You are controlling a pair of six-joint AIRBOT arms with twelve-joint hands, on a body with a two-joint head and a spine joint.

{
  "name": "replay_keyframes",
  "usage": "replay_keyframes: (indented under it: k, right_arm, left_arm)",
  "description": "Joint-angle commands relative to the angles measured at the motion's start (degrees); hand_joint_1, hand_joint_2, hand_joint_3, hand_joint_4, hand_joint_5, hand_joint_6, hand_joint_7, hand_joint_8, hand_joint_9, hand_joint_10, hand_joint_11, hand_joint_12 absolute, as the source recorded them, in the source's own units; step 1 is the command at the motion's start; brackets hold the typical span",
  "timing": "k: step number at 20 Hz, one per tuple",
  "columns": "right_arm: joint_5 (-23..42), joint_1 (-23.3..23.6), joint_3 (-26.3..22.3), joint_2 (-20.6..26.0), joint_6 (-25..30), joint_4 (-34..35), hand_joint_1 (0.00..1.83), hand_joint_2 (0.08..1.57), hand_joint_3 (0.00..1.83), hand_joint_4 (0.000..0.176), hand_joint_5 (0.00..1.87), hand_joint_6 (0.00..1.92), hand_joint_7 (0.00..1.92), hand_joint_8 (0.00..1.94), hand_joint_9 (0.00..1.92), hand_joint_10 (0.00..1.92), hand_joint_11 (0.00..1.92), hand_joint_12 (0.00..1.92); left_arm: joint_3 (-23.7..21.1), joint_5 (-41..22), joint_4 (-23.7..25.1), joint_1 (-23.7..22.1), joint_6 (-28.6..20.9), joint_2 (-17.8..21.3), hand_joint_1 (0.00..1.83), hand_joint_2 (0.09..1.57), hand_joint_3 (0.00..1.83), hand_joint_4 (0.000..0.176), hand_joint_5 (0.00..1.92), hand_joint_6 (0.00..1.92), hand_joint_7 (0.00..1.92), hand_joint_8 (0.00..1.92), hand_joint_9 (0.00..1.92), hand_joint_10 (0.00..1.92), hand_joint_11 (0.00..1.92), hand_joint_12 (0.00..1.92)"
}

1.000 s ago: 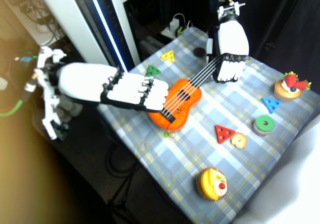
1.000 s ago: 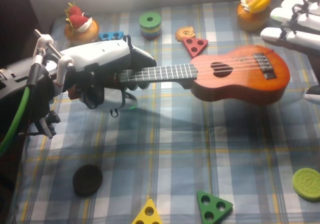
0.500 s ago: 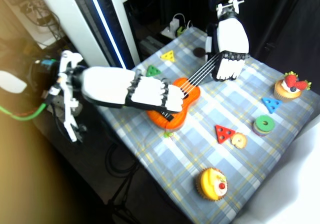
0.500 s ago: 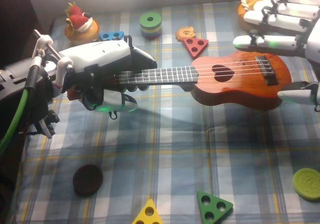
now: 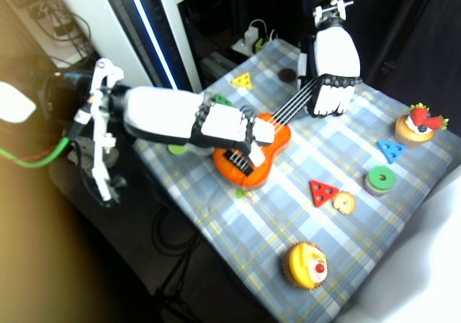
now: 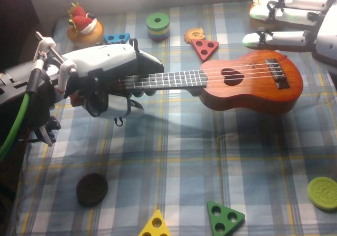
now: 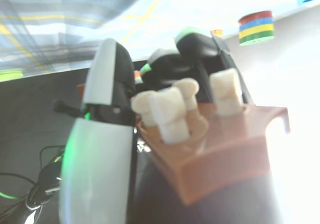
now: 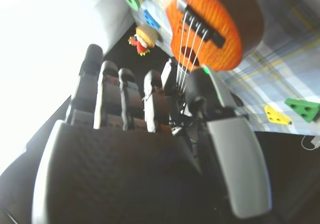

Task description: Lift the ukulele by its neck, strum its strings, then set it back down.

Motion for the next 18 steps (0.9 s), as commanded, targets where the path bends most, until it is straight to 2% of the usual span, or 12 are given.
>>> replay_keyframes:
  k: [1, 3, 4, 5, 6, 7, 8, 9, 10, 11, 12, 18]
  right_arm:
    - [4.35, 1.33, -0.13, 0.33, -0.23, -0.33, 1.24, 1.47, 0.0, 0.113, 0.12, 0.0, 0.0, 0.0, 0.0, 0.0, 0.0, 1.07]
    - [3.26, 1.95, -0.24, 0.2, -0.23, -1.44, 1.24, 1.48, 0.0, 0.075, 0.1, 0.0, 0.0, 0.0, 0.0, 0.0, 0.0, 1.25]
    - [2.89, 2.12, -0.24, 0.13, -0.23, -1.78, 1.15, 1.48, 0.0, 0.062, 0.11, 0.01, 0.0, 0.0, 0.0, 0.0, 0.0, 1.16]
    - [2.49, 2.3, -0.22, 0.04, -0.23, -2.13, 1.1, 1.49, 0.0, 0.071, 0.12, 0.0, 0.0, 0.0, 0.0, 0.0, 0.0, 0.78]
    - [2.01, 2.46, -0.17, -0.08, -0.23, -2.41, 1.05, 1.51, 0.0, 0.063, 0.11, 0.01, 0.0, 0.0, 0.0, 0.0, 0.0, 0.5]
    - [1.21, 2.77, -0.09, -0.33, -0.23, -3.08, 1.22, 1.48, 0.0, 0.067, 0.09, 0.01, 0.0, 0.0, 0.0, 0.0, 0.0, 0.47]
    - [0.37, 3.14, -0.02, -0.62, -0.23, -3.79, 1.34, 1.44, 0.0, 0.082, 0.11, 0.01, 0.0, 0.0, 0.0, 0.0, 0.0, 0.7]
    - [-0.32, 3.4, 0.01, -0.77, -0.23, -4.49, 1.36, 1.43, 0.0, 0.058, 0.14, 0.01, 0.0, 0.0, 0.0, 0.0, 0.0, 0.61]
    - [-0.88, 3.61, 0.05, -0.79, -0.23, -5.14, 1.27, 1.41, 0.0, 0.0, 0.19, 0.01, 0.0, 0.0, 0.0, 0.0, 0.0, 0.71]
    - [-1.86, 3.98, 0.23, -1.03, -0.24, -5.75, 1.31, 1.39, 0.0, 0.0, 0.22, 0.01, 0.0, 0.0, 0.0, 0.0, 0.0, 0.37]
    - [-2.6, 4.14, 0.47, -1.42, -0.24, -6.08, 1.2, 1.43, 0.0, 0.0, 0.17, 0.0, 0.0, 0.0, 0.0, 0.0, 0.0, 0.07]
    - [-3.81, 4.16, 0.65, -2.15, -0.24, -6.96, 0.86, 1.5, 0.0, 0.0, 0.12, 0.01, 0.0, 0.0, 0.0, 0.0, 0.0, 0.0]
  left_arm:
    - [0.27, -5.92, -0.29, -0.39, -0.37, 0.05, 1.36, 1.17, 0.0, 0.0, 0.54, 1.92, 0.65, 1.92, 0.77, 1.92, 0.63, 1.92]
    - [0.25, -6.03, -0.29, -0.4, -0.37, -0.01, 1.37, 1.16, 0.0, 0.0, 0.54, 1.92, 0.65, 1.92, 0.77, 1.92, 0.64, 1.92]
    - [0.24, -6.06, -0.29, -0.4, -0.36, -0.04, 1.36, 1.16, 0.0, 0.0, 0.55, 1.92, 0.66, 1.92, 0.77, 1.92, 0.63, 1.92]
    - [0.19, -6.09, -0.28, -0.4, -0.36, -0.04, 1.36, 1.16, 0.0, 0.0, 0.54, 1.92, 0.63, 1.92, 0.74, 1.92, 0.61, 1.92]
    - [0.12, -6.19, -0.21, -0.4, -0.35, -0.03, 1.34, 1.17, 0.0, 0.0, 0.54, 1.92, 0.62, 1.92, 0.74, 1.92, 0.61, 1.92]
    - [-0.02, -6.45, -0.14, -0.39, -0.35, 0.02, 1.35, 1.17, 0.0, 0.0, 0.57, 1.92, 0.65, 1.92, 0.76, 1.92, 0.63, 1.92]
    - [-0.17, -6.64, -0.03, -0.38, -0.34, 0.08, 1.37, 1.16, 0.0, 0.0, 0.59, 1.92, 0.66, 1.92, 0.78, 1.92, 0.63, 1.92]
    - [-0.33, -6.74, 0.22, -0.38, -0.34, 0.18, 1.38, 1.17, 0.0, 0.0, 0.58, 1.92, 0.67, 1.92, 0.79, 1.92, 0.65, 1.92]
    - [-0.47, -6.81, 0.42, -0.38, -0.34, 0.25, 1.36, 1.19, 0.01, 0.0, 0.55, 1.92, 0.64, 1.92, 0.77, 1.92, 0.63, 1.92]
    - [-0.51, -6.83, 0.51, -0.4, -0.34, 0.27, 1.35, 1.19, 0.01, 0.0, 0.55, 1.92, 0.64, 1.92, 0.77, 1.92, 0.63, 1.92]
    - [-0.52, -6.85, 0.51, -0.4, -0.34, 0.27, 1.35, 1.19, 0.0, 0.0, 0.56, 1.92, 0.66, 1.92, 0.79, 1.92, 0.65, 1.92]
    - [-0.81, -7.62, 0.64, -0.38, -0.33, 0.49, 1.36, 1.17, 0.0, 0.0, 0.6, 1.92, 0.68, 1.92, 0.83, 1.92, 0.69, 1.92]
